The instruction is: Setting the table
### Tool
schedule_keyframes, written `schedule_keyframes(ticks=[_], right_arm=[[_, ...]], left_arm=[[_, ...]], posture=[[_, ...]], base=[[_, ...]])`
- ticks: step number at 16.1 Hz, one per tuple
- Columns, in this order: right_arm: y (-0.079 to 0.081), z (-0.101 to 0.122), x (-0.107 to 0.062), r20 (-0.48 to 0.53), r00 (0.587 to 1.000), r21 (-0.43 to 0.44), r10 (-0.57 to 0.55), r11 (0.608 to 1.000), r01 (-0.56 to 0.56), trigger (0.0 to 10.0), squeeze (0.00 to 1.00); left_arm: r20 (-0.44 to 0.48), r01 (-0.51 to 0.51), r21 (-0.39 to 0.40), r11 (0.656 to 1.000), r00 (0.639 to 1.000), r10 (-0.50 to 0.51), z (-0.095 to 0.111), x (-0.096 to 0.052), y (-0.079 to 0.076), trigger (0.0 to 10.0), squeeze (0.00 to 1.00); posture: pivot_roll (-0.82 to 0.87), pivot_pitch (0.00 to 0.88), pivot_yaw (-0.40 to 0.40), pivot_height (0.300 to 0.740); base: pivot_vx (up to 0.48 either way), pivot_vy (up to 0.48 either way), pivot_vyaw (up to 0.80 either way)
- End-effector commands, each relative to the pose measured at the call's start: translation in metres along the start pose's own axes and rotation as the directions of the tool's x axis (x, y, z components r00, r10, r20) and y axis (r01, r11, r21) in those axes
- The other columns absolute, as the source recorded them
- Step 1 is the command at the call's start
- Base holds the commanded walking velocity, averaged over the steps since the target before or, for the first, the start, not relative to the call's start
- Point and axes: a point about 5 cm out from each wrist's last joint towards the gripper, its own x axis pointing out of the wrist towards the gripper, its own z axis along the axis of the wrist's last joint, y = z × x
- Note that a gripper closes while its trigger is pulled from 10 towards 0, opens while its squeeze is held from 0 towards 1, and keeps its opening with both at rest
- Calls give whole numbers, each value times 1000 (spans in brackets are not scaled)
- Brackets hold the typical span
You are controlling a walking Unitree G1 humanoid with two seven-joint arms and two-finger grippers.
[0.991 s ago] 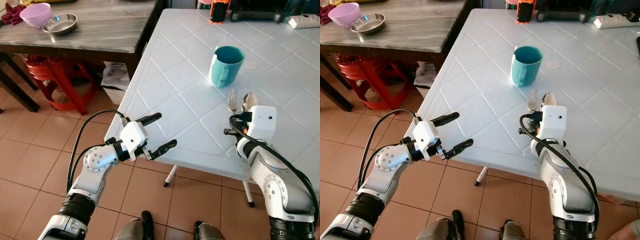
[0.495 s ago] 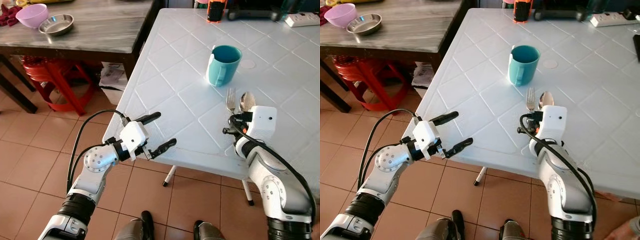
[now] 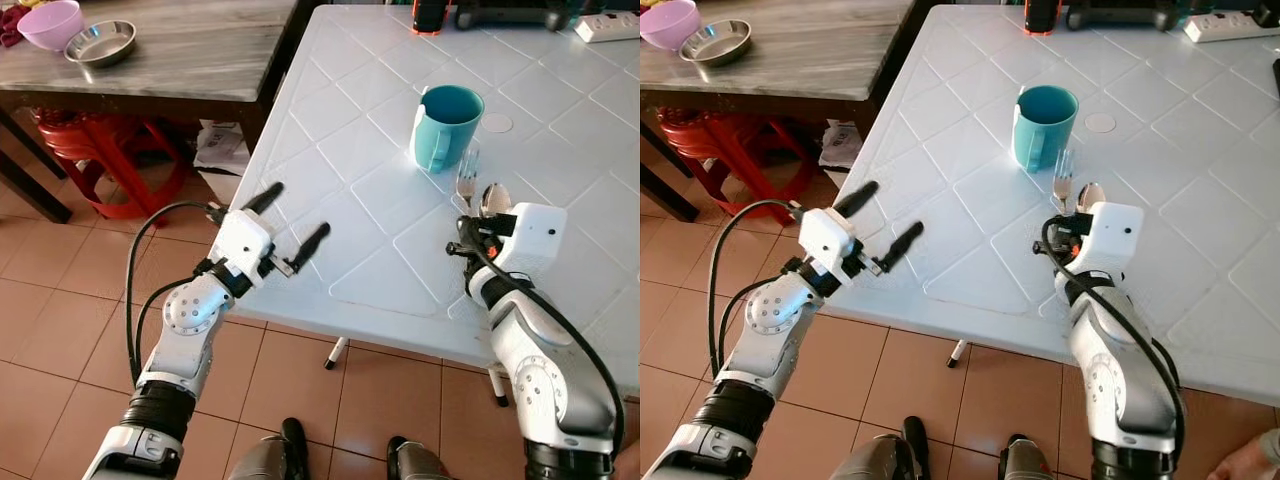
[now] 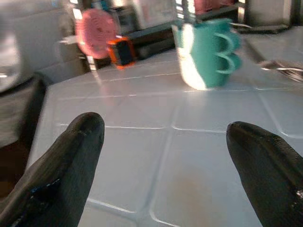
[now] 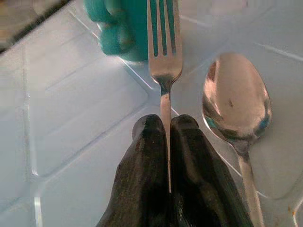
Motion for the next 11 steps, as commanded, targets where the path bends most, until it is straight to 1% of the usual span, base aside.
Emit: schedule_keyframes(ticks=[1, 2, 3, 4, 5, 6, 7, 8, 9, 10, 11], right_arm=[[6, 7, -3, 52, 999, -12, 9, 1000, -8, 0, 0], [7, 7, -4, 59, 998, -12, 9, 1000, -8, 0, 0], [11, 8, -5, 79, 997, -16, 9, 1000, -8, 863, 0], [14, 11, -8, 110, 994, -18, 10, 1000, -8, 471, 0], [17, 13, -11, 143, 989, -28, 23, 999, -19, 4941, 0], [18, 14, -11, 151, 988, -30, 25, 999, -20, 4941, 0], [18, 16, -13, 170, 985, -60, 25, 998, -15, 10000, 0], [17, 17, -14, 184, 983, -90, 23, 996, -6, 10000, 0], [17, 17, -15, 191, 981, -97, 16, 995, 2, 10000, 0], [16, 17, -16, 195, 981, -107, 12, 994, 9, 10000, 0], [16, 17, -16, 198, 980, -117, 10, 993, 13, 10000, 0]], left_arm=[[-16, -53, -25, 998, 999, 52, -2, -6, 4, 10000, 0], [-16, -69, -31, 997, 998, 68, -2, -6, 4, 10000, 0], [-23, -102, -27, 994, 995, 102, -2, -7, 5, 10000, 0], [-30, -118, -22, 993, 993, 117, -2, -7, 5, 10000, 0], [-72, -175, -21, 984, 982, 173, -7, -11, 7, 10000, 0], [-81, -183, -19, 983, 980, 181, -8, -12, 7, 10000, 0], [-100, -193, -8, 981, 976, 191, -10, -14, 5, 10000, 0], [-133, -243, 25, 970, 961, 244, -14, -15, 5, 10000, 0], [-156, -313, 48, 949, 936, 316, -15, -15, 6, 10000, 0], [-165, -361, 79, 929, 914, 370, -15, -15, 8, 10000, 0], [-179, -380, 75, 922, 904, 388, -17, -16, 9, 10000, 0]], posture=[[-174, 204, 108, 740], [-174, 204, 108, 740], [-172, 204, 109, 740], [-170, 201, 109, 740], [-170, 203, 110, 740], [-170, 203, 110, 740], [-170, 203, 110, 740], [-170, 203, 110, 740], [-169, 204, 105, 740], [-169, 204, 105, 740], [-168, 201, 103, 740]], base=[[0, 0, 0], [0, 0, 0], [0, 0, 0], [0, 0, 0], [0, 0, 0], [0, 0, 0], [0, 0, 0], [0, 0, 0], [0, 0, 0], [0, 0, 0], [0, 0, 0]])
